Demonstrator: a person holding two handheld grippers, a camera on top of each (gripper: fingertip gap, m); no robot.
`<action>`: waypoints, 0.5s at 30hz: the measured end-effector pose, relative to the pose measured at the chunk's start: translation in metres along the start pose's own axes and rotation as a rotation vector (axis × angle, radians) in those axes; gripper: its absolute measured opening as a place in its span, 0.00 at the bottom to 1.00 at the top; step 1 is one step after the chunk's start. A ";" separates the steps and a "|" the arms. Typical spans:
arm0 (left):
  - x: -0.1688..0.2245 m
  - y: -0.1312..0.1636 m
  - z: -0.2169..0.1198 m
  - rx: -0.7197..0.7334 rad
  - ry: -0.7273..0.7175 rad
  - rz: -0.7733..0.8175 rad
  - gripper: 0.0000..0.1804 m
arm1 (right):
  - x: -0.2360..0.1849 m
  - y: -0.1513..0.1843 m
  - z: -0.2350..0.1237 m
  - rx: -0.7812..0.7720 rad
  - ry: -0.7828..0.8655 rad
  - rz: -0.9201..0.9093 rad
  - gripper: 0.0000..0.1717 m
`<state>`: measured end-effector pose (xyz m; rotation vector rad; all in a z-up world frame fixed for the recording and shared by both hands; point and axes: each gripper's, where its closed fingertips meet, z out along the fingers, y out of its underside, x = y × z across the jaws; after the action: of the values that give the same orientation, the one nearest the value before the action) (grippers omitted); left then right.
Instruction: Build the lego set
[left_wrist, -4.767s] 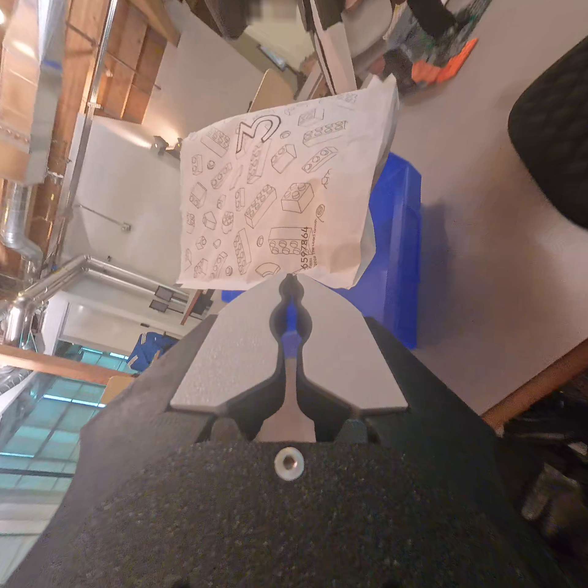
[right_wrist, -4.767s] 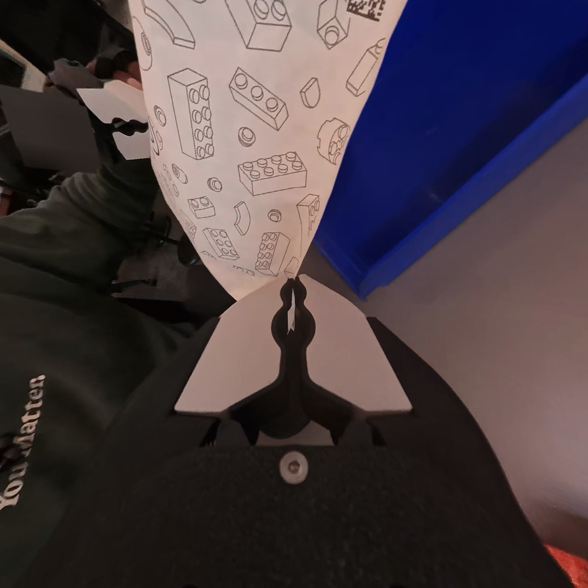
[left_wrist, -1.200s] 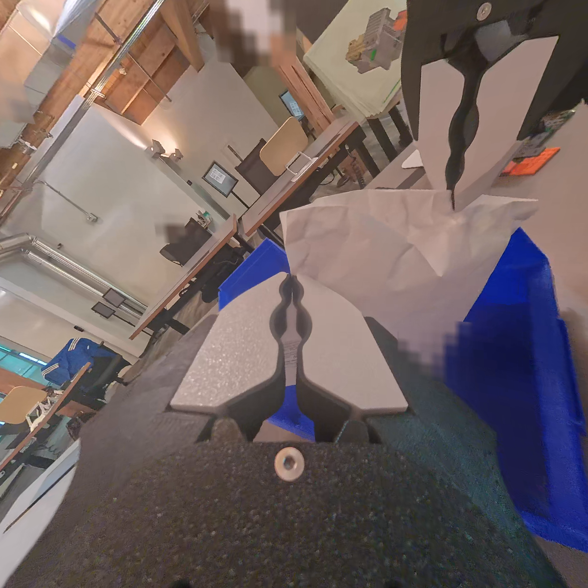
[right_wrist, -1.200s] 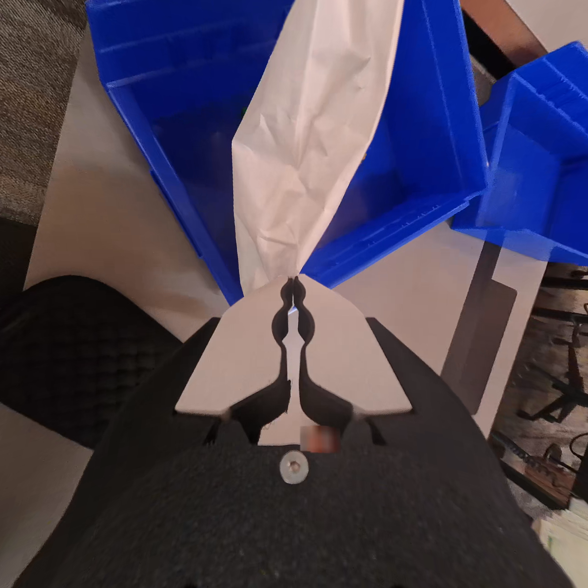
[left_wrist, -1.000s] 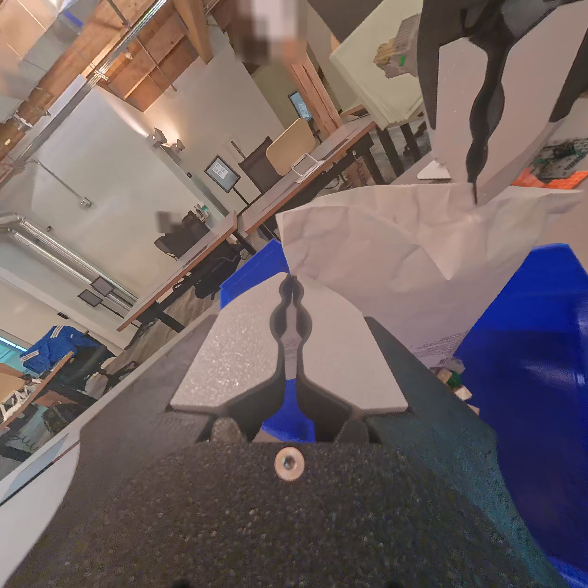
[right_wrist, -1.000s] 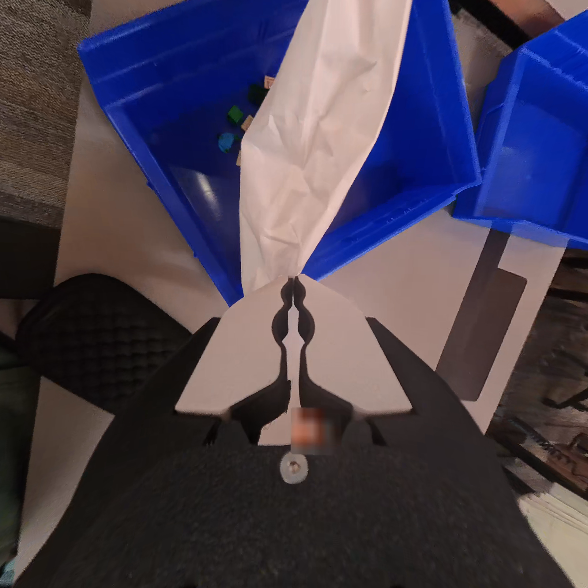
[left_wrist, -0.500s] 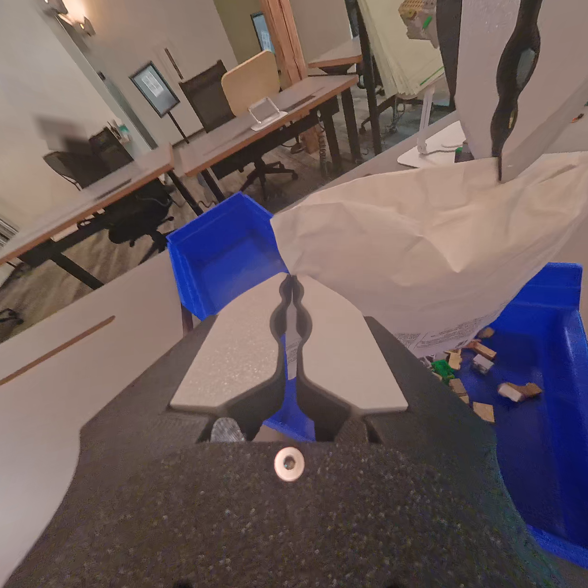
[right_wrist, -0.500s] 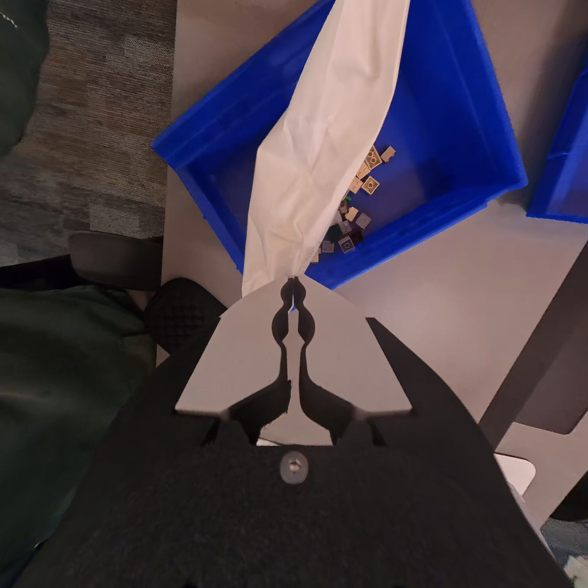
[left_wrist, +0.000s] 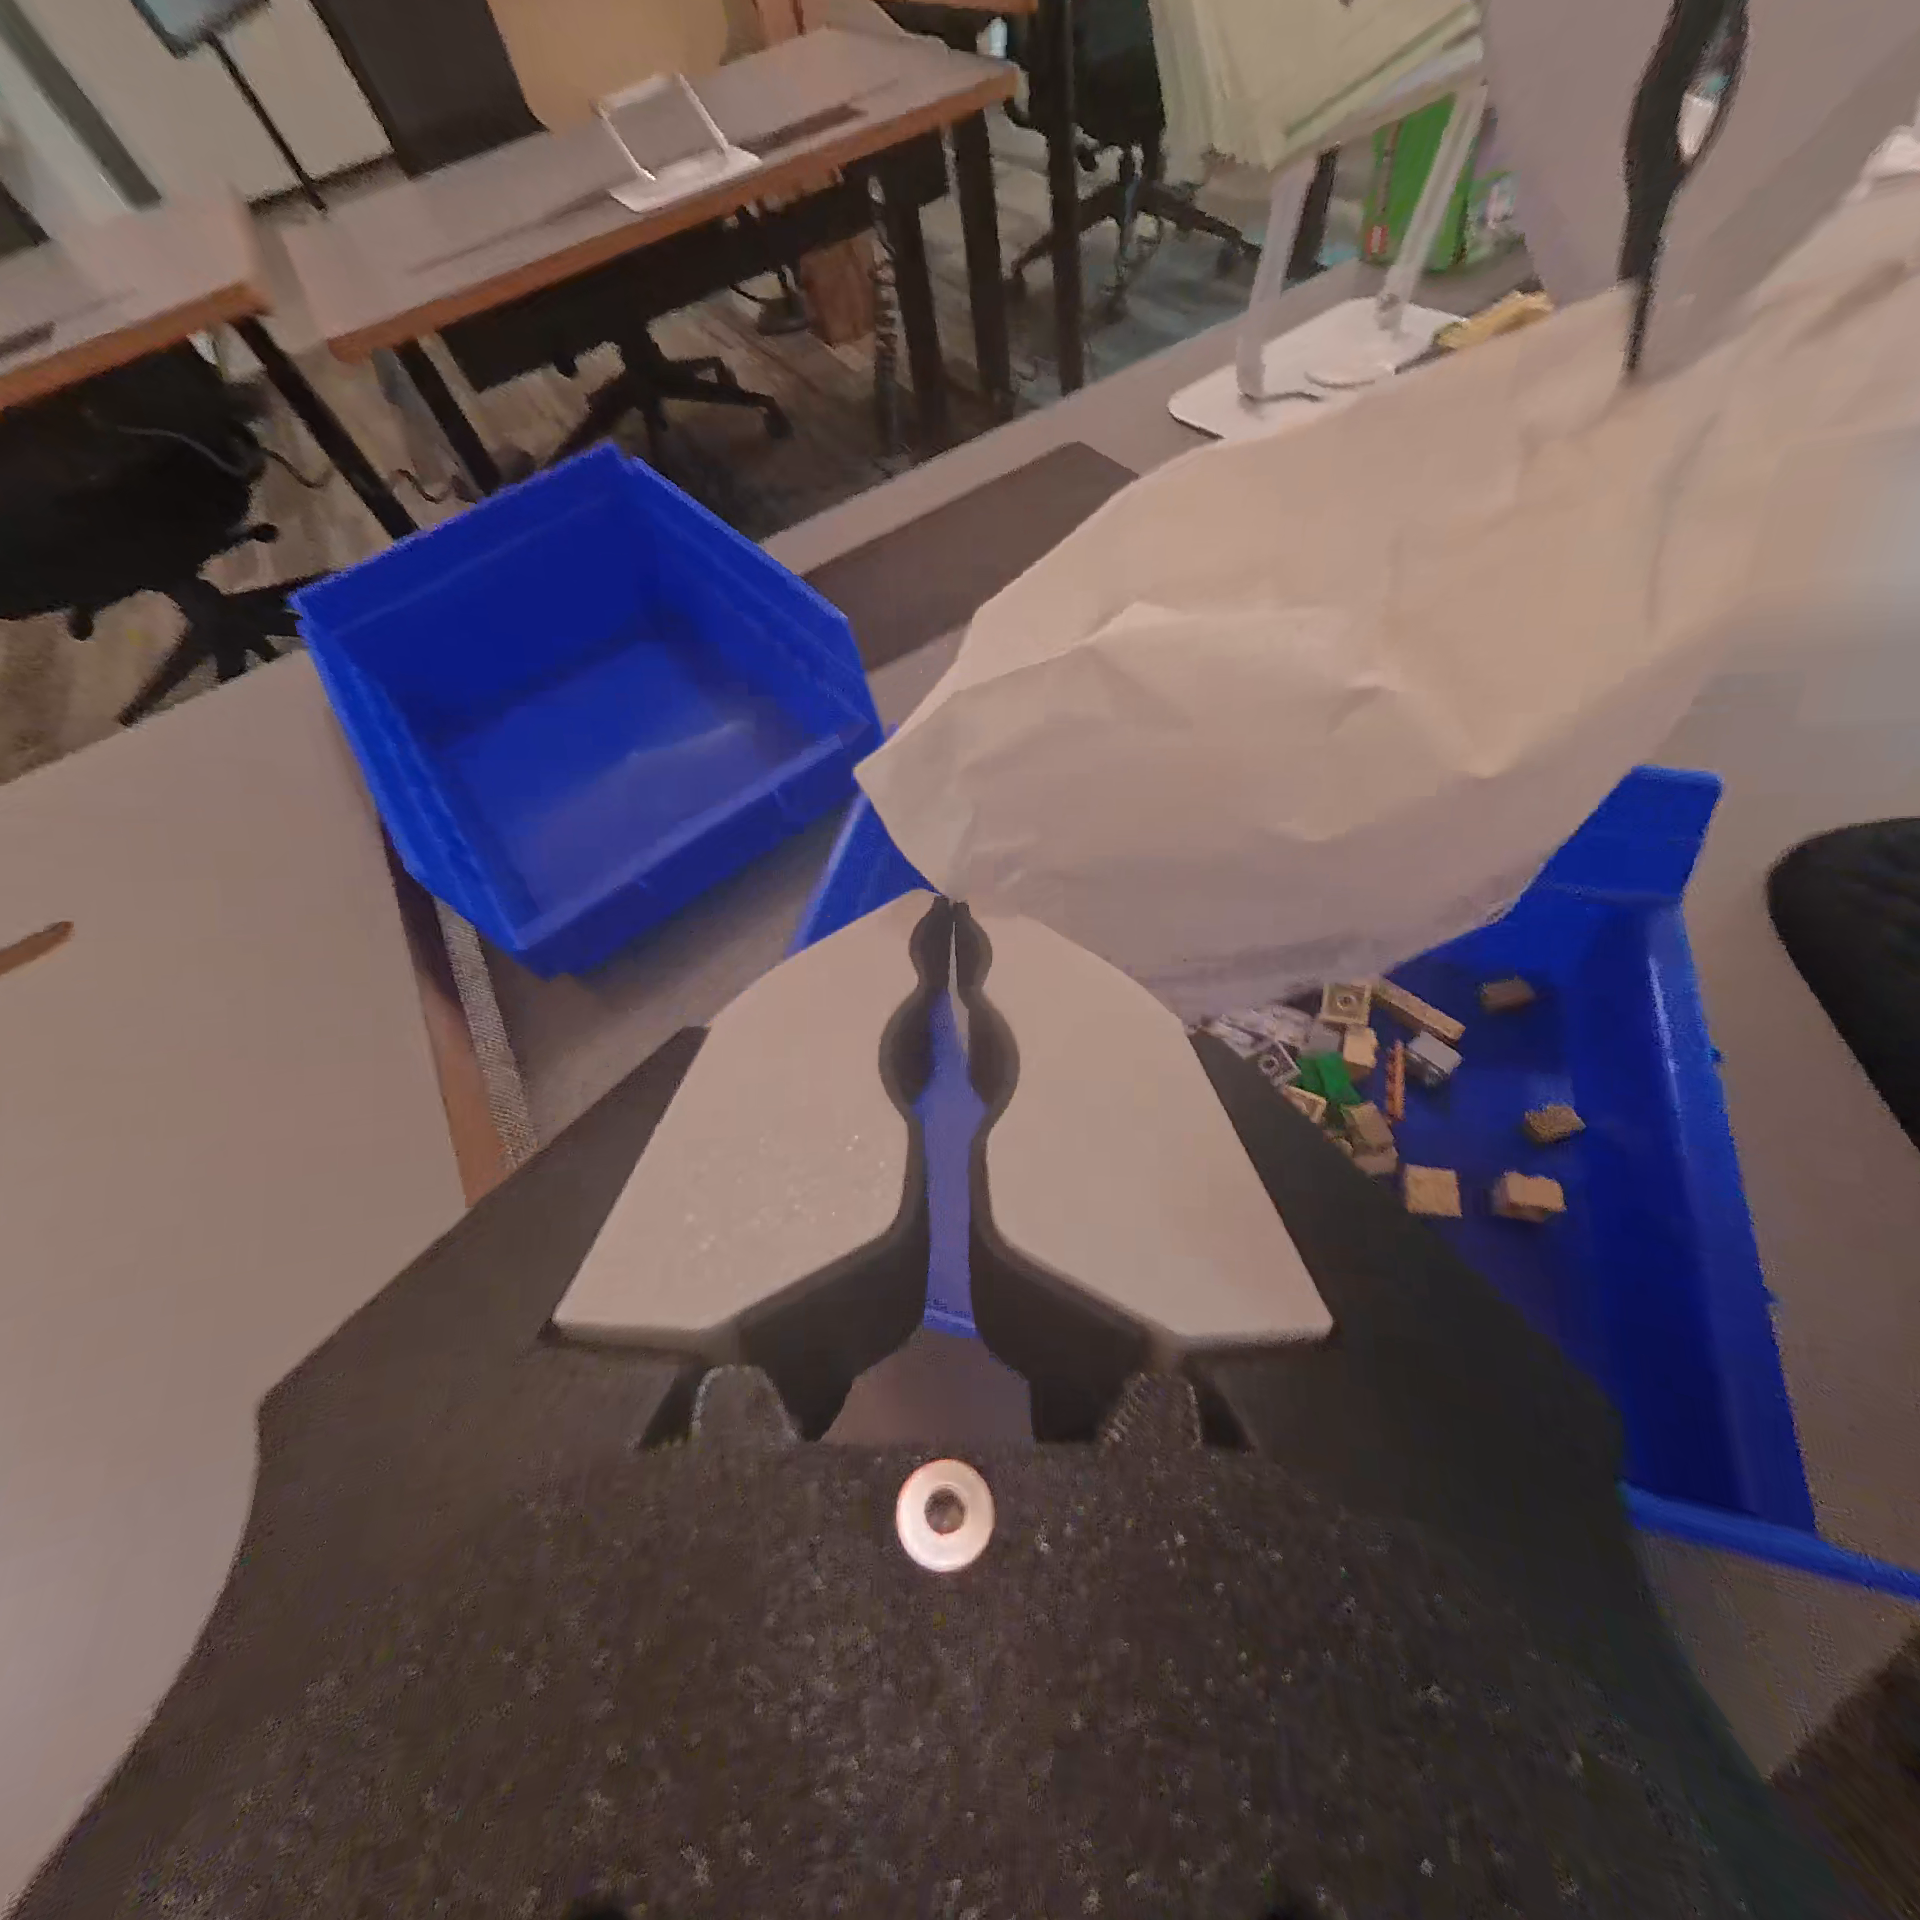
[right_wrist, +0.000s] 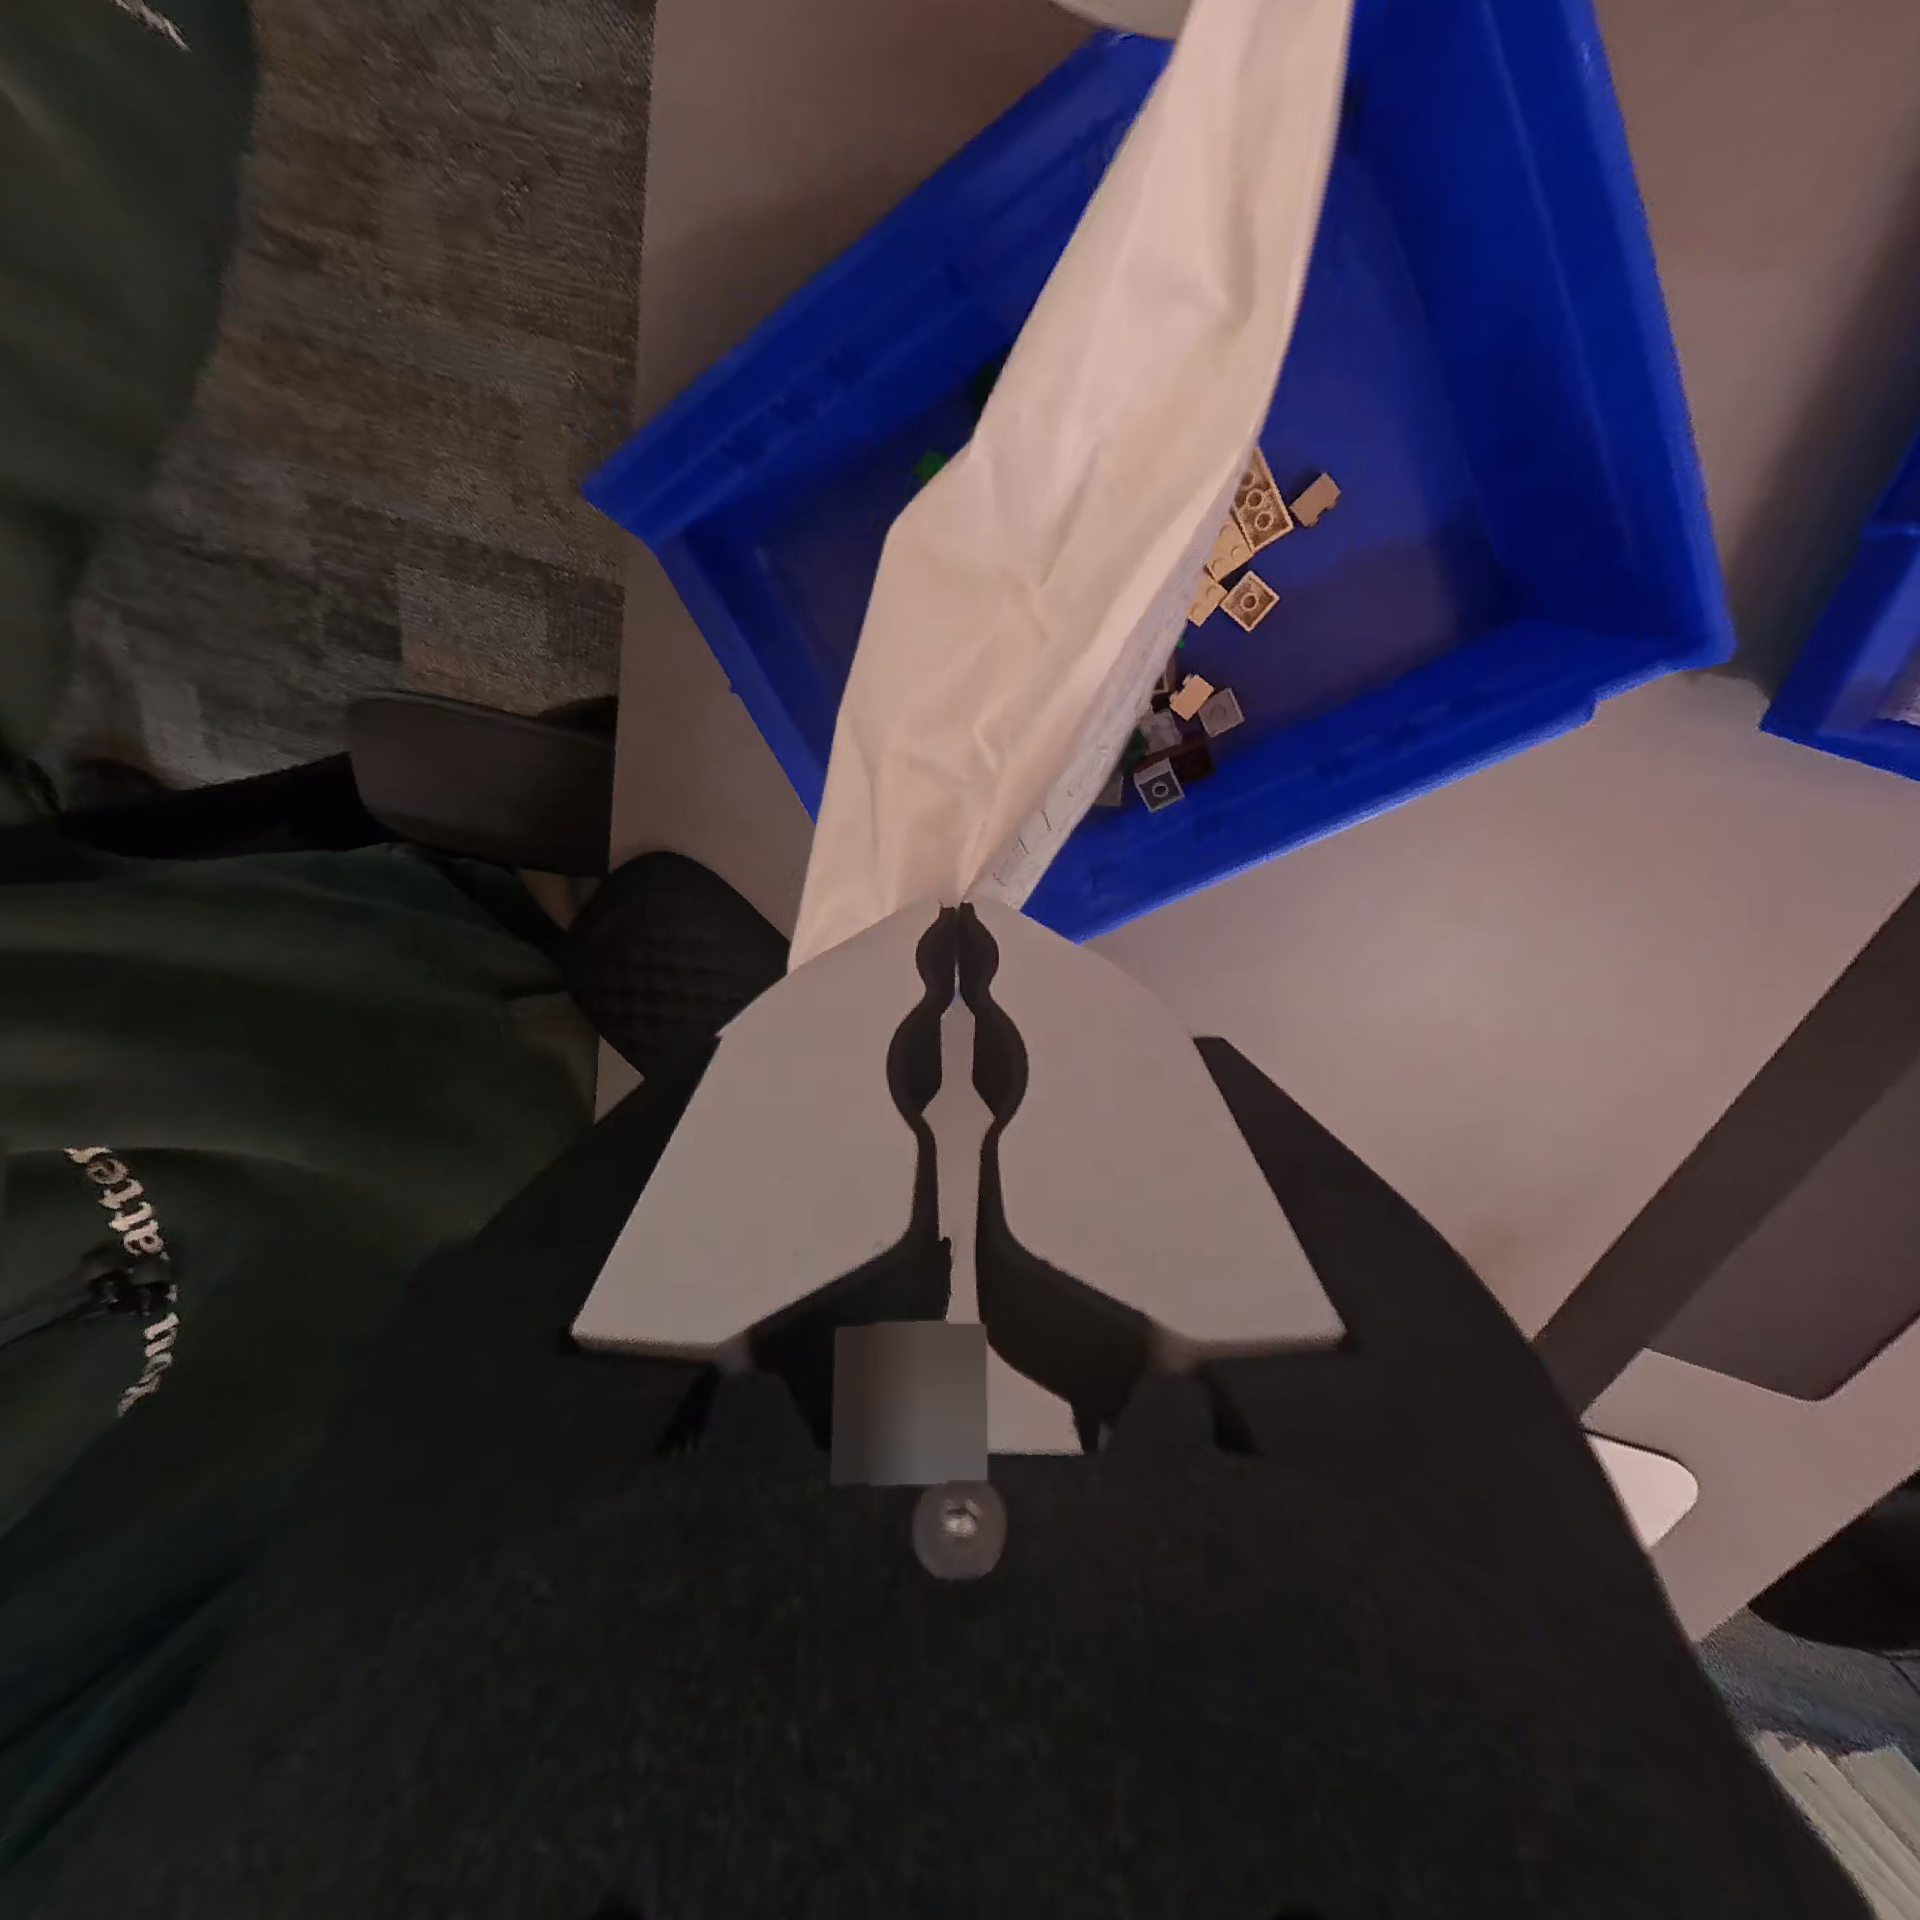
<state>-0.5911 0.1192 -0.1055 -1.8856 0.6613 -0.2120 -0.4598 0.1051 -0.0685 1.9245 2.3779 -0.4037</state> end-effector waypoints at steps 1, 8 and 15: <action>0.003 0.003 0.000 -0.010 0.008 0.008 0.00 | 0.001 0.001 0.001 0.001 -0.004 0.000 0.00; 0.026 0.006 0.006 -0.021 0.060 0.061 0.00 | 0.002 -0.002 0.021 0.029 -0.018 -0.053 0.00; 0.029 0.007 0.001 -0.041 0.048 0.108 0.00 | 0.015 0.005 0.024 0.038 0.044 -0.071 0.00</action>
<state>-0.5687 0.1026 -0.1174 -1.8830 0.8030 -0.1757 -0.4615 0.1144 -0.0954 1.8883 2.4902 -0.4174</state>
